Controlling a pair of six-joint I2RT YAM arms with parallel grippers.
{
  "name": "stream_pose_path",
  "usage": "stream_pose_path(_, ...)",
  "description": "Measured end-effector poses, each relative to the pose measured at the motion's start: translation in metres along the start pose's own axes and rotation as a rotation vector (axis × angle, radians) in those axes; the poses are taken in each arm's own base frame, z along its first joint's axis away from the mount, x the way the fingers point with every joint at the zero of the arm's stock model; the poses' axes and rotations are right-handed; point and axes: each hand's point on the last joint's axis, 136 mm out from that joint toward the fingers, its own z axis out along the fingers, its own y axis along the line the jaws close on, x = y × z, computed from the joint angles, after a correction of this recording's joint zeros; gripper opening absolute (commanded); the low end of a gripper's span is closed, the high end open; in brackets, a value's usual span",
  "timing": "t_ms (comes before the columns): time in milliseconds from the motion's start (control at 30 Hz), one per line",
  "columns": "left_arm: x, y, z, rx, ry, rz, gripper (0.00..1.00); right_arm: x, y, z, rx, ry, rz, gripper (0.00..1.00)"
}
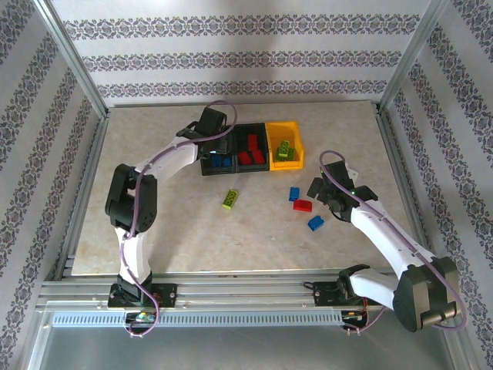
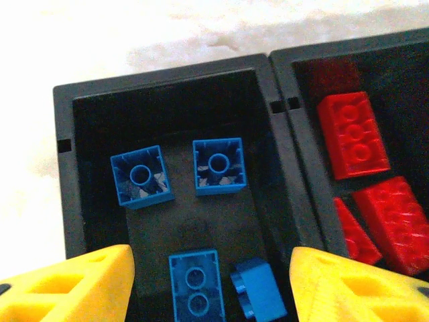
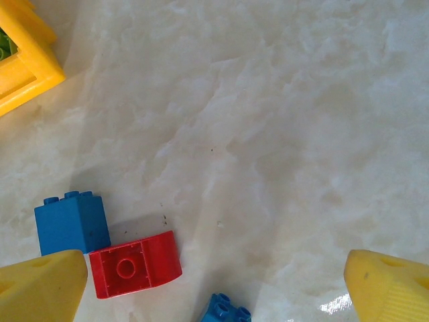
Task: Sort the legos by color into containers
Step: Place the lego in the container, then pick up the lego from the center of the table.
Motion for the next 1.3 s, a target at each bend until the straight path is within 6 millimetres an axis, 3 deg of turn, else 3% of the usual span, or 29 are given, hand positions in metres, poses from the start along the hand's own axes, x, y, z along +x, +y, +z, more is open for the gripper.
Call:
stream_pose_path(167, 0.0, -0.02, -0.023, 0.085, -0.026, -0.019, 0.67, 0.0, 0.0, 0.0, 0.001, -0.001, 0.004, 0.98)
stream_pose_path(500, 0.045, -0.118, -0.036, 0.275, 0.032, 0.061, 0.74, 0.002, -0.005, 0.006, 0.024, 0.016, 0.024, 0.98)
stream_pose_path(667, 0.066, -0.155, -0.026, 0.313, 0.072, 0.111, 0.78, 0.003, -0.007, 0.007, 0.03, 0.018, 0.025, 0.98)
stream_pose_path(1033, 0.108, -0.236, -0.02, 0.408, 0.13, 0.227, 0.78, 0.009, -0.04, 0.011, 0.097, 0.01, 0.091, 0.98)
stream_pose_path(1300, 0.12, -0.266, -0.006, 0.419, 0.16, 0.285, 0.77, 0.017, -0.057, 0.017, 0.139, 0.024, 0.134, 0.98)
